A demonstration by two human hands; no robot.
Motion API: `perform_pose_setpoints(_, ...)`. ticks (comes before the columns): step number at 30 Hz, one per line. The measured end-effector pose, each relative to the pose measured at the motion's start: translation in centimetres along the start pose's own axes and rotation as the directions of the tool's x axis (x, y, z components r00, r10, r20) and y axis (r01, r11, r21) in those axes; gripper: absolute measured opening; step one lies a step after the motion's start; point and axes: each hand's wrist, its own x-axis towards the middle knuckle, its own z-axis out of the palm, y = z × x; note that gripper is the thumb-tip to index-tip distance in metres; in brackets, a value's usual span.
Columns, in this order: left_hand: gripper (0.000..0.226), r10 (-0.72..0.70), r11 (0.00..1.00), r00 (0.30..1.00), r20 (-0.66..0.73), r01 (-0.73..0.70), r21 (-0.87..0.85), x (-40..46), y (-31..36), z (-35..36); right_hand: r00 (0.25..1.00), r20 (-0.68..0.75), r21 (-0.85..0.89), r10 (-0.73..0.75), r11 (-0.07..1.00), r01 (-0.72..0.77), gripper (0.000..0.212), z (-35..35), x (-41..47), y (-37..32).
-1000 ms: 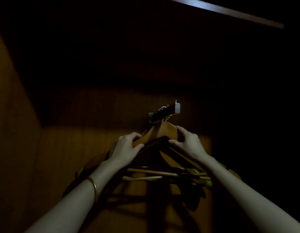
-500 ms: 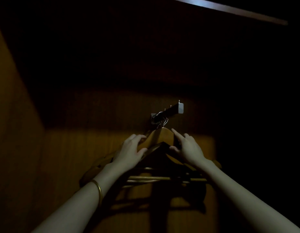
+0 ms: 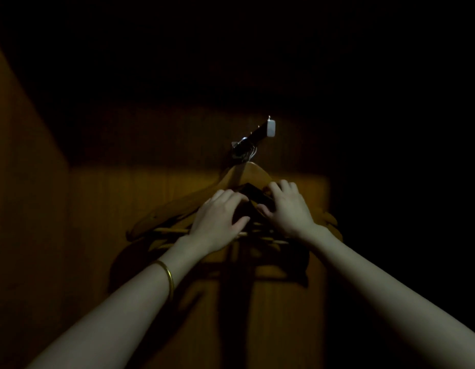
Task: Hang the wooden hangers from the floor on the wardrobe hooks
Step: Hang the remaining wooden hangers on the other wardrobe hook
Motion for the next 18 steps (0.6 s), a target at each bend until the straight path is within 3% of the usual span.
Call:
perform_pose_setpoints(4, 0.037, -0.016, 0.999, 0.999, 0.042, 0.017, -0.027, -1.8, 2.0, 1.3, 0.990, 0.131, 0.009, -0.043, 0.999, 0.042, 0.044, 0.1, -3.0, 0.3)
perform_pose_setpoints(9, 0.035, -0.182, 0.973, 0.962, 0.202, 0.206, -0.104, -7.6, 3.9, 4.7, 0.933, 0.357, 0.221, -0.039, 0.974, -0.044, 0.040, 2.4, -9.7, 2.3)
perform_pose_setpoints(14, 0.030, -0.252, 0.925, 0.857, 0.449, 0.350, -0.148, -16.7, 6.0, 9.3, 0.789, 0.614, 0.262, 0.014, 0.940, -0.220, 0.034, 7.4, -19.4, 4.2)
perform_pose_setpoints(18, 0.025, -0.321, 0.846, 0.717, 0.619, 0.510, -0.153, -25.2, 7.7, 12.6, 0.654, 0.756, 0.232, 0.040, 0.917, -0.325, 0.035, 11.6, -28.0, 4.8)
